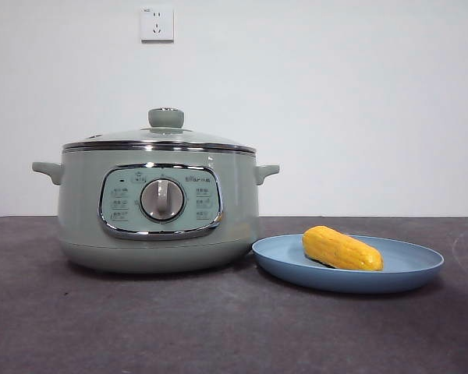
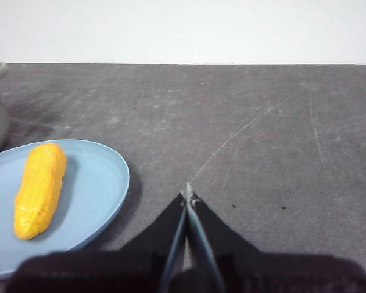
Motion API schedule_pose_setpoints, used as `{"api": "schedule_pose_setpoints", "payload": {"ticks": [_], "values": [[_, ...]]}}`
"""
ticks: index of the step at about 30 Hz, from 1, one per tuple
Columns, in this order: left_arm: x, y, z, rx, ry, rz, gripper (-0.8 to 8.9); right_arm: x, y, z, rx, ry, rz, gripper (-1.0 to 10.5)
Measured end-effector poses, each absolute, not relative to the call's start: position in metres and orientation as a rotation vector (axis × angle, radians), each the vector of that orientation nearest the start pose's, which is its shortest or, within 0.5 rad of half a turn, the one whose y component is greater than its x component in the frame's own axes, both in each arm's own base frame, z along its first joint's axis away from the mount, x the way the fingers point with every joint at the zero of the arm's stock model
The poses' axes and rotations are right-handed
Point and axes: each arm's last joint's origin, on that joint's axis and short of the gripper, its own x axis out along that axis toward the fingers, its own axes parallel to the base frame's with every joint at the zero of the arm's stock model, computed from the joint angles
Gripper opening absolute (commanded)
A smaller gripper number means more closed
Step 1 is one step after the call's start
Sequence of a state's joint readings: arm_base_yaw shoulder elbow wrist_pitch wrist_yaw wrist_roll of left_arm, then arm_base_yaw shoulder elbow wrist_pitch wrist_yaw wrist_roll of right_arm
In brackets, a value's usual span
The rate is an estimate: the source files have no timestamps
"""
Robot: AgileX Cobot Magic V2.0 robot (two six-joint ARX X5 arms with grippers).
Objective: Take the corn out from the steamer,put the corn on the plate,close the lid
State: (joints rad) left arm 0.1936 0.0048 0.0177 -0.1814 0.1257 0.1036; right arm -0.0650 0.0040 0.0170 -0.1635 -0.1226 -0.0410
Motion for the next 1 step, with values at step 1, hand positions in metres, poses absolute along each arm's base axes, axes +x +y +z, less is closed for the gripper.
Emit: {"api": "schedule_pose_setpoints", "payload": {"ticks": [1], "values": [[0.0942,0.0148,0.1518,0.077,0.17,0.059,-0.03,0.0956,-0.0027,0.1533,-0.026,0.149,0.061,0.0]]}}
